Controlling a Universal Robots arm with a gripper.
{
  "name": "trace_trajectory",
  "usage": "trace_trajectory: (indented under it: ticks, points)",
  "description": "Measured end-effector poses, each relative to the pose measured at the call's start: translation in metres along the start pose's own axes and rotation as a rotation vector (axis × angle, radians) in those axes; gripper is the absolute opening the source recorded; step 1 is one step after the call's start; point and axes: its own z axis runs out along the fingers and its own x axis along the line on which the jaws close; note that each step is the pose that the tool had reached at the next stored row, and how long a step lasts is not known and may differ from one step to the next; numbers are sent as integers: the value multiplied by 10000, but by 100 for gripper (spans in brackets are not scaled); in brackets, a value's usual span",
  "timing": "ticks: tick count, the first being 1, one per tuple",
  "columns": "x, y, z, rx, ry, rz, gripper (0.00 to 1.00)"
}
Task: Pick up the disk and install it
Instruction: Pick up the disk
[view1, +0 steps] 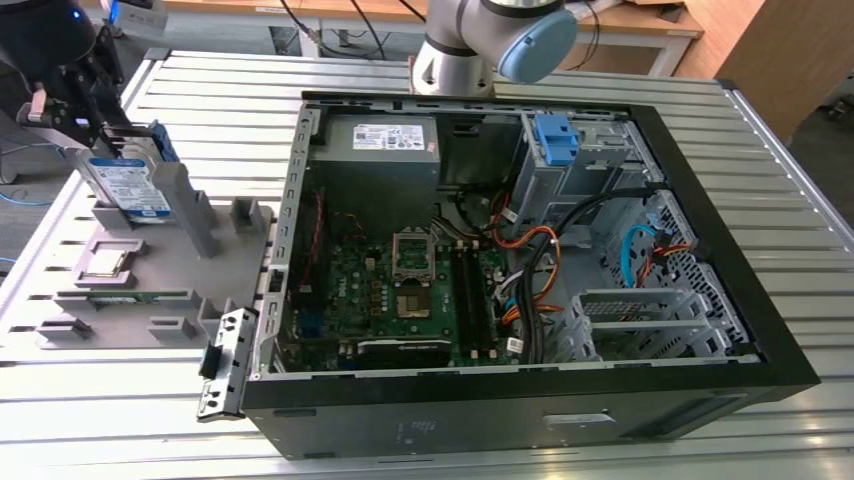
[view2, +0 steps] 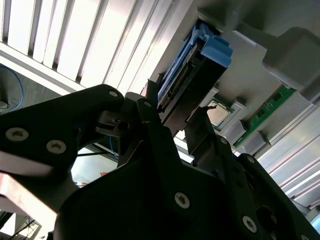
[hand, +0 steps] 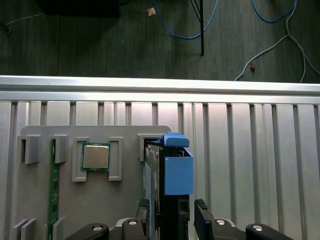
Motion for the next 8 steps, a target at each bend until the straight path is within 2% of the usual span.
trace_trajectory:
  ticks: [6, 7, 8]
  points:
    - [0, 0, 0, -3, 0, 0, 48]
    - [0, 0, 0, -4, 0, 1, 47]
    - [0, 0, 0, -5, 1, 1, 41]
